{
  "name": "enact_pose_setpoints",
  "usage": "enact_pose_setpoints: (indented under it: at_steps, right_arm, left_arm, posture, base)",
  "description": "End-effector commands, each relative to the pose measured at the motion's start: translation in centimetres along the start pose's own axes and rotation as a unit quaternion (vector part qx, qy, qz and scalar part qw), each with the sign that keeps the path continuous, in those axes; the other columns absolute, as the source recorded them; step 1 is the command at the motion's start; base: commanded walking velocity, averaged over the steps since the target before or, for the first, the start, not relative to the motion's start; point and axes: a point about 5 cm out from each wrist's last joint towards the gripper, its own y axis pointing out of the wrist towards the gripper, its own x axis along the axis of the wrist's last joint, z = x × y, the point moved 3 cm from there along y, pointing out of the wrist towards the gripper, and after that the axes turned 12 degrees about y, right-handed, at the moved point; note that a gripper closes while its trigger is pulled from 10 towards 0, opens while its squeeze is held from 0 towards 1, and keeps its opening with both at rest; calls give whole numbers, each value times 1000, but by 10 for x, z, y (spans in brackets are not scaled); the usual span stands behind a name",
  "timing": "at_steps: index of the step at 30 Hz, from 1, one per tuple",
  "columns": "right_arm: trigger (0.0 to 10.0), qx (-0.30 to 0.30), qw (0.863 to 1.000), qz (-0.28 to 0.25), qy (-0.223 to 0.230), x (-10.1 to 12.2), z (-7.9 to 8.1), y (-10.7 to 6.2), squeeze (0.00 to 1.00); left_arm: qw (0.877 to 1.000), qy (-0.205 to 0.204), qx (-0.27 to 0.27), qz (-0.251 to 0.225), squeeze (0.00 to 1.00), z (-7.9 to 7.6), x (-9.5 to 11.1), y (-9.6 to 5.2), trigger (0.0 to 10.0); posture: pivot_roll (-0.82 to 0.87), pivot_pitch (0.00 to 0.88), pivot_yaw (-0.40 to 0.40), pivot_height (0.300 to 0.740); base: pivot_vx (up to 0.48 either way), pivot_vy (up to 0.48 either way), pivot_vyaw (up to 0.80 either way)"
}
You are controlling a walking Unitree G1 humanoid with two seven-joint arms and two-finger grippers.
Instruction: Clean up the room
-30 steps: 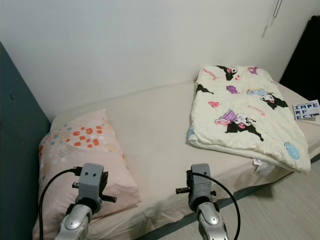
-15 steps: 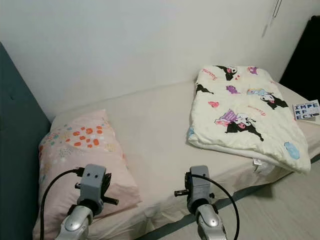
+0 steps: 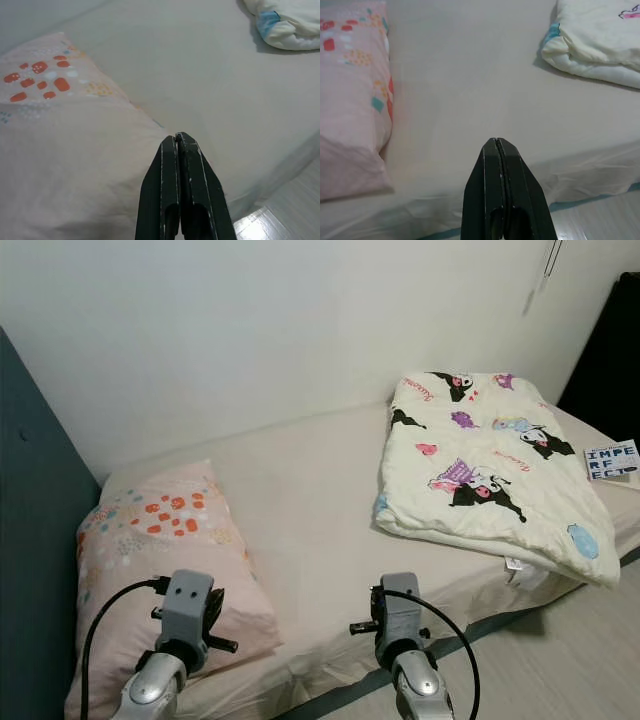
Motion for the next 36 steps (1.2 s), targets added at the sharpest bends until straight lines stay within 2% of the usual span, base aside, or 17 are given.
enact_pose_setpoints:
  at_steps: [1,3,4,5,9,14,22,24,31,34,36]
  right_arm:
    - [10000,-13,998,67,-9,-24,-3,-3,0]
    - [10000,-13,987,157,-39,-53,-5,-9,0]
    - [10000,-13,987,157,-39,-53,-5,-9,0]
    - [10000,-8,975,215,-61,-73,-5,-17,0]
    - [10000,-20,967,249,-48,-88,-9,-26,0]
    - [10000,-34,972,234,-23,-84,-10,-24,0]
    - [10000,-36,978,207,-6,-74,-10,-18,0]
    - [10000,-39,979,200,11,-72,-11,-16,0]
    - [10000,-38,982,183,1,-65,-12,-13,0]
    - [10000,-35,987,158,-5,-56,-11,-9,0]
    - [10000,-24,992,124,13,-44,-6,-3,0]
  left_arm:
    - [999,4,-31,34,0,-8,-17,-5,10000]
    - [996,3,-54,74,0,-17,-35,-8,10000]
    - [996,3,-54,74,0,-17,-35,-8,10000]
    - [993,17,-64,97,0,-21,-46,-9,10000]
    - [988,22,-81,131,0,-28,-60,-13,10000]
    - [988,8,-72,140,0,-27,-62,-13,10000]
    - [988,12,-70,137,0,-24,-64,-15,10000]
    - [990,9,-61,130,0,-21,-61,-13,10000]
    - [992,3,-54,113,0,-19,-54,-10,10000]
    - [994,-7,-50,96,0,-18,-47,-7,10000]
    - [995,-15,-43,83,0,-15,-40,-5,10000]
  posture:
    - [-30,36,-3,737]
    - [-32,34,-9,737]
    - [-32,34,-9,737]
    - [-32,31,-9,737]
    - [-24,28,-10,737]
    - [-27,28,-10,737]
    - [-28,38,-8,737]
    - [-25,40,-9,737]
    - [-27,43,-5,737]
    - [-29,46,-3,737]
    - [-30,50,-2,737]
  base:
    - [0,0,0]
    - [0,0,0]
    - [0,0,0]
    - [0,0,0]
    - [0,0,0]
    - [0,0,0]
    - [0,0,0]
    - [0,0,0]
    - [0,0,0]
    - [0,0,0]
    - [0,0,0]
